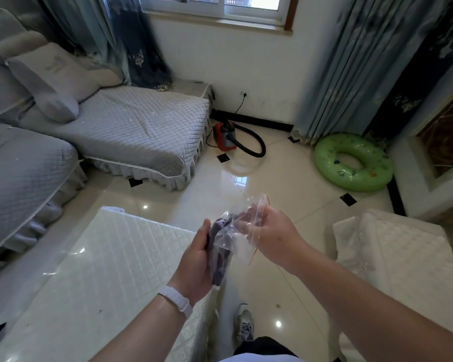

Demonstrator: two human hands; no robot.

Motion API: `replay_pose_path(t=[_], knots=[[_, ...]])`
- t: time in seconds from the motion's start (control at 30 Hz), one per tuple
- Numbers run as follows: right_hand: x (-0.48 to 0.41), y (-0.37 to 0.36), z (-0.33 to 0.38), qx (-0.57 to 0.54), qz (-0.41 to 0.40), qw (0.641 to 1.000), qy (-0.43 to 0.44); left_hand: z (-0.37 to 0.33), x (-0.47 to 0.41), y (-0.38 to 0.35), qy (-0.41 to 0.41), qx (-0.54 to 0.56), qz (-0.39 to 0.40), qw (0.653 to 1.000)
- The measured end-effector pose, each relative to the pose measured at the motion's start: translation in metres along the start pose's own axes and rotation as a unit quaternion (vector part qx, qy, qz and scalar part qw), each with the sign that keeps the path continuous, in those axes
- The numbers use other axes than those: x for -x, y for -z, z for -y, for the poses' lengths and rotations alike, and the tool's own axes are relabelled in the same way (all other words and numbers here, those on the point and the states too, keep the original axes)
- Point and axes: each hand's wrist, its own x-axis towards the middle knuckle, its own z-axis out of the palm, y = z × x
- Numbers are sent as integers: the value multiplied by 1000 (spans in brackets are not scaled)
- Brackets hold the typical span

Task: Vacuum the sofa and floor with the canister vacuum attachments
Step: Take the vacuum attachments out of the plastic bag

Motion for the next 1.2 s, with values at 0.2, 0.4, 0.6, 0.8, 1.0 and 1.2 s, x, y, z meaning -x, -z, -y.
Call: replay_pose_path(t=[0.2, 0.4, 0.6, 0.8, 1.0, 1.2], knots=[[-9, 17, -11, 104, -5, 994, -11, -9, -15, -2, -23, -23, -2, 999], [-12, 31, -4, 172, 5, 985, 14, -17, -19, -6, -13, -28, 36, 999], [-17, 33, -2, 139, 19, 990, -1, -33, -17, -1, -9, -31, 84, 996], [-21, 28, 8, -1, 97, 995, -10, -48, -17, 4, -23, -66, 82, 994], [-30, 20, 12, -33, 155, 987, 23, -61, -10, 5, -5, -46, 44, 998], [-39, 3, 12, -79, 159, 984, 5, -74, -6, 2, -27, -134, 21, 990]])
